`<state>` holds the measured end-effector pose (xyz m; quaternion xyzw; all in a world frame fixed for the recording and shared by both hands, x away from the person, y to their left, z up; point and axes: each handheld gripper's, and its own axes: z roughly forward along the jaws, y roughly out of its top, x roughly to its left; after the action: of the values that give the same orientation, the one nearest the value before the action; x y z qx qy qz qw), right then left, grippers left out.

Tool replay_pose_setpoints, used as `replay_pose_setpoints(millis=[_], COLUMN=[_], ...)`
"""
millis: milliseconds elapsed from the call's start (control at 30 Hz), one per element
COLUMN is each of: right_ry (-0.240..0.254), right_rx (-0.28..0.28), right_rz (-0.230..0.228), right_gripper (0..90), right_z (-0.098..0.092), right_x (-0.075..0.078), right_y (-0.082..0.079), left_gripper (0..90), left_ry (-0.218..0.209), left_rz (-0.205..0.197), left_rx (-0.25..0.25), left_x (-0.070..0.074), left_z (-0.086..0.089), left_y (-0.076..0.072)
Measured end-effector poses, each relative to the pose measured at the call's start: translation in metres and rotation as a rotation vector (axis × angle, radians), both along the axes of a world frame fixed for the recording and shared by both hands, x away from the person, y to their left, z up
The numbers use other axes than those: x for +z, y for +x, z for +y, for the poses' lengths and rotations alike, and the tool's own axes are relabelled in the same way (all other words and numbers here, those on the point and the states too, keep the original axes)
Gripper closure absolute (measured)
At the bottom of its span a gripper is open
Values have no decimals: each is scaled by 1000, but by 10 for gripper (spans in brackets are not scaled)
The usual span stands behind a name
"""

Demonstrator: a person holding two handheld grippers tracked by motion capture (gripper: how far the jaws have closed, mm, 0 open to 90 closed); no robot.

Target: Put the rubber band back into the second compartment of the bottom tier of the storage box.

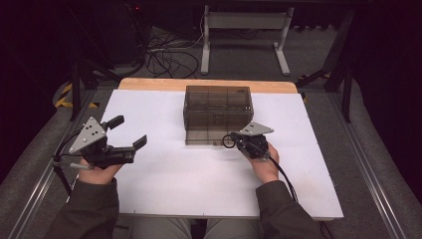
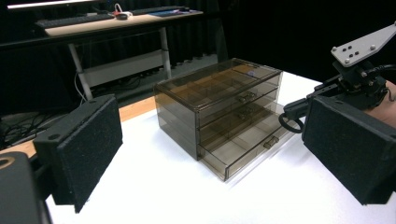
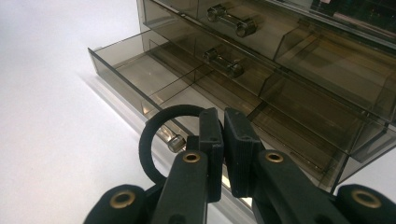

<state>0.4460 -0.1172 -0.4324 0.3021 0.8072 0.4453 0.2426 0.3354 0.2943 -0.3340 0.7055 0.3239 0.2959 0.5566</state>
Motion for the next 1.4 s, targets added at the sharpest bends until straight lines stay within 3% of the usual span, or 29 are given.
replay_pose_setpoints(millis=[267,1400], right_ry=[13,84], right_rx=[-22,-91], right_rz=[-7,40], right_gripper=[862,862], right_z=[4,21], right_x=[-1,-17], right_y=[6,31], left_gripper=[60,64], left_ry=[0,-15], left_rz=[1,-7], left_rx=[0,4], left_x=[0,2], left_z=[0,5], left_y=[0,-2])
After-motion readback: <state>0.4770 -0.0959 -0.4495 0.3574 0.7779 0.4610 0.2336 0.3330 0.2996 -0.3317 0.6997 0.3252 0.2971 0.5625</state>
